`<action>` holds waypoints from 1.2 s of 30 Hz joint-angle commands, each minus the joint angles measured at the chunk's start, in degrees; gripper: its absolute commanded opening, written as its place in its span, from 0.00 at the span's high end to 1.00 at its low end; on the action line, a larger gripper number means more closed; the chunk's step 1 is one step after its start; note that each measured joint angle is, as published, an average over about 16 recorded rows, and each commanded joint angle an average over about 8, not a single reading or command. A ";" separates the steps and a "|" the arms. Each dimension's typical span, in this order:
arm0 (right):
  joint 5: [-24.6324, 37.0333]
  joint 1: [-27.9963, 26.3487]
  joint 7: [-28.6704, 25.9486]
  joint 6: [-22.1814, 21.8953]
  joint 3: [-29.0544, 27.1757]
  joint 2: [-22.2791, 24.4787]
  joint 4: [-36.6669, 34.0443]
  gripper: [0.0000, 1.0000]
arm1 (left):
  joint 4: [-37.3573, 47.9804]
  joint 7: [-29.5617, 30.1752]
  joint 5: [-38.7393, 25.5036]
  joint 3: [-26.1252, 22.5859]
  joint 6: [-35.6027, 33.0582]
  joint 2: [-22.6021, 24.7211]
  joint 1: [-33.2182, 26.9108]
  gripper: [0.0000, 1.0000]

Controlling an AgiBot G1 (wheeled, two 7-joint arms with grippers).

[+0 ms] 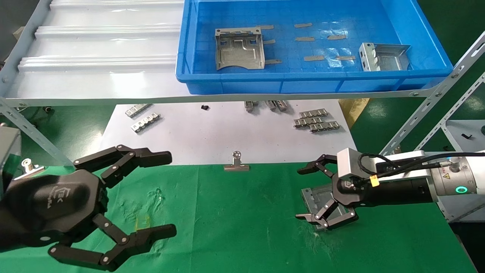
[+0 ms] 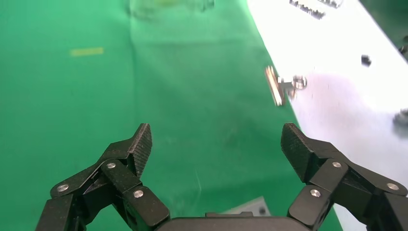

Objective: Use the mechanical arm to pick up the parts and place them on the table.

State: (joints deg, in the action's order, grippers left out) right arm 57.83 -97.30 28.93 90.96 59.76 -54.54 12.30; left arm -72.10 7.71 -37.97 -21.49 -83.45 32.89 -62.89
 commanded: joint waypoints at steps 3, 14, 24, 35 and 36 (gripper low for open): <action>-1.20 2.68 -2.97 -0.39 -3.28 1.46 4.59 0.00 | 0.00 0.00 0.00 0.00 0.00 0.00 0.00 0.00; -4.54 10.16 -11.28 -1.50 -12.43 5.55 17.42 0.00 | 0.00 0.00 0.00 -0.01 0.00 0.00 0.00 0.00; -7.59 16.98 -18.85 -2.50 -20.78 9.27 29.11 0.00 | 0.00 -0.01 0.01 -0.01 0.00 0.00 0.00 0.00; -10.93 24.46 -27.15 -3.60 -29.93 13.36 41.93 0.00 | 0.00 -0.01 0.01 -0.01 0.00 0.00 -0.01 0.00; -11.24 25.14 -27.92 -3.70 -30.77 13.73 43.11 0.00 | 0.00 -0.01 0.01 -0.01 0.00 0.00 -0.01 0.00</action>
State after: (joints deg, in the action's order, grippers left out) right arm 46.60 -72.17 1.03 87.26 29.01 -40.81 55.39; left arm -72.09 7.70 -37.96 -21.51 -83.44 32.88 -62.90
